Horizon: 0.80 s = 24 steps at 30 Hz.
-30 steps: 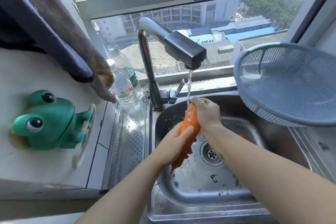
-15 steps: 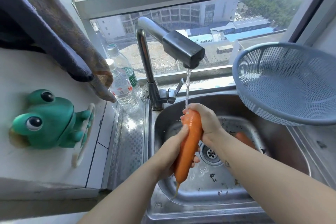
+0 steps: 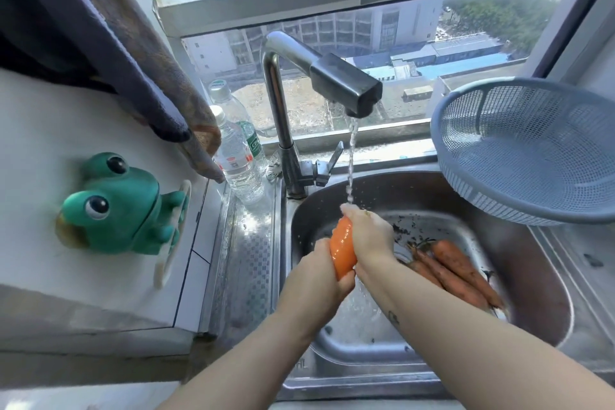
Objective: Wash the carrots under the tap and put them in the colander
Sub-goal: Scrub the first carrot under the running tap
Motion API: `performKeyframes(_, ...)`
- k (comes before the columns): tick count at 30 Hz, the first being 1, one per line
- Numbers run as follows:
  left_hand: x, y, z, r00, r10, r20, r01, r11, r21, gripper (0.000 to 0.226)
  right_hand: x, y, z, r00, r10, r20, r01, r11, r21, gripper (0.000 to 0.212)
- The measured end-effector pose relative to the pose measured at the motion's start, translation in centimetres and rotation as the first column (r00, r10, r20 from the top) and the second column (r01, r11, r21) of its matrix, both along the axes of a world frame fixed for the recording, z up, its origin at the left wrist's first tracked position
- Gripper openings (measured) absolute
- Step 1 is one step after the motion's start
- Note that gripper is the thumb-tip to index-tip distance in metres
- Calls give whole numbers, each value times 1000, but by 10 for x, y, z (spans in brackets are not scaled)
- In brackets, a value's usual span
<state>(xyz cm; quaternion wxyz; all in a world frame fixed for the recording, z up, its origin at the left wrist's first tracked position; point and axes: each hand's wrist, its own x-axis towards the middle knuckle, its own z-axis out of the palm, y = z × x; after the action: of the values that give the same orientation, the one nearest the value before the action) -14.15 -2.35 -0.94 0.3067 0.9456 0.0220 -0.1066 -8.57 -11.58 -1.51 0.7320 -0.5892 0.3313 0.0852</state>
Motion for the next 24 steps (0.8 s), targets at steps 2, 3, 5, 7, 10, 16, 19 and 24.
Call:
performKeyframes(2, 1, 5, 5, 1000, -15, -11, 15, 1000, -2, 33, 1, 0, 3, 999, -13, -38, 18, 990, 140, 22)
performKeyframes(3, 1, 8, 7, 999, -23, -27, 23, 1000, -6, 35, 1, -1, 4, 999, 10, -41, -1, 979, 204, 19)
performKeyframes(5, 2, 14, 11, 996, -47, -80, 43, 998, -53, 37, 2, -4, 7, 996, 90, -14, -80, 935, 345, 14)
performKeyframes(7, 5, 21, 15, 985, -69, -158, 38, 981, -191, 30, 0, -10, 11, 987, 154, 42, -155, 861, 484, 11)
performKeyframes(10, 10, 28, 23, 940, -146, -309, -19, 880, -475, 20, -1, -20, 16, 974, 177, 138, -224, 739, 636, 13)
performKeyframes(16, 12, 34, 35, 765, -231, -602, -305, 692, -654, 29, 0, -31, 18, 953, 269, 139, -288, 663, 691, 21)
performKeyframes(19, 10, 26, 39, 804, -169, -570, -149, 871, -469, 27, -2, -26, 17, 963, 269, 23, -220, 731, 646, 15)
performKeyframes(24, 0, 12, 35, 958, -17, -288, 0, 998, -59, 30, 5, -12, 19, 981, 189, -34, -150, 863, 483, 16)
